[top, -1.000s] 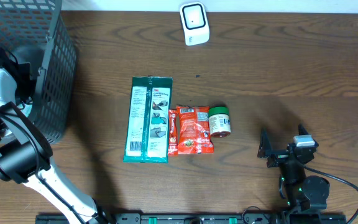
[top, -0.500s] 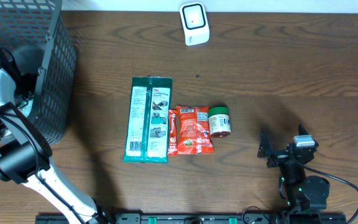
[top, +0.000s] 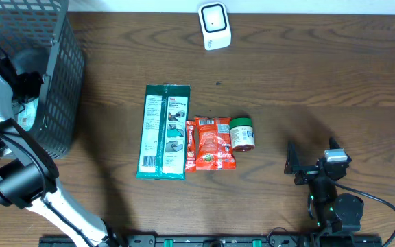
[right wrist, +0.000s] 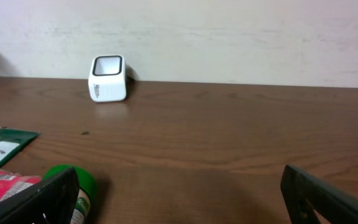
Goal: Scan the item barcode
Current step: 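Reach the left gripper into the basket and grasp the pale green wipes pack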
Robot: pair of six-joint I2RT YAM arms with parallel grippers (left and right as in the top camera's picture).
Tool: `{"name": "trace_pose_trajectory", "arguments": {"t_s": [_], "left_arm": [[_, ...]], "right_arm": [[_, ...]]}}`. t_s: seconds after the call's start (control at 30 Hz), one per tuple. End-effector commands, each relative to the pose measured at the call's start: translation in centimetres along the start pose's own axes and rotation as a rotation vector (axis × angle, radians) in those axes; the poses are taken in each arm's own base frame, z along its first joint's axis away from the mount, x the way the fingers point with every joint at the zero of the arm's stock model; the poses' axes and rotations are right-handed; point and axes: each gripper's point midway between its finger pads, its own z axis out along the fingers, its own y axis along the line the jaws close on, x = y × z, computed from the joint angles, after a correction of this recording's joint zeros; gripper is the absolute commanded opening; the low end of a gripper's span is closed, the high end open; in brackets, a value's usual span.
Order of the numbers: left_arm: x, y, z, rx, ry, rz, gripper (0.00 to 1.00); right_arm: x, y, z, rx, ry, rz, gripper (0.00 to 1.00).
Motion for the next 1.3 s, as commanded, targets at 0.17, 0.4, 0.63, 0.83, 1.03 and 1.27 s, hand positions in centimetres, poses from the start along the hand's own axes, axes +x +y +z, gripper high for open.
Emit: {"name": "trace_pose_trajectory", "arguments": {"t_s": [0.17,0.4,0.63,0.83,1.03,1.27], "left_arm": [[3.5,0.5,3.5,0.013,0.124,0.145,0.98],[5.0,0.4,5.4,0.021,0.183,0.144,0.98],[4.9,0.4,5.0,0.020,0.179,0.143,0.62],[0.2,0.7,-0.1,0.000,0.019,0.085,0.51],[-4.1,1.0,-8.0,-0.020,-0.208,0.064,0.51],[-7.6,1.1,-21.2,-0.015,-0.538,-0.050,0.51]], "right_arm": [[0.1,-0.3,0.0,0.012,0.002,0.003,0.99],[0.1,-0.3,0.0,0.012,0.002,0.003,0.99],[0.1,-0.3,0.0,0.012,0.002,0.003,0.99],[0.1,-0.3,0.0,0.012,0.002,0.003,0.99],[0.1,-0.3,0.0,0.012,0.002,0.003,0.99],[0.1,-0.3,0.0,0.012,0.002,0.003,0.99]]}}
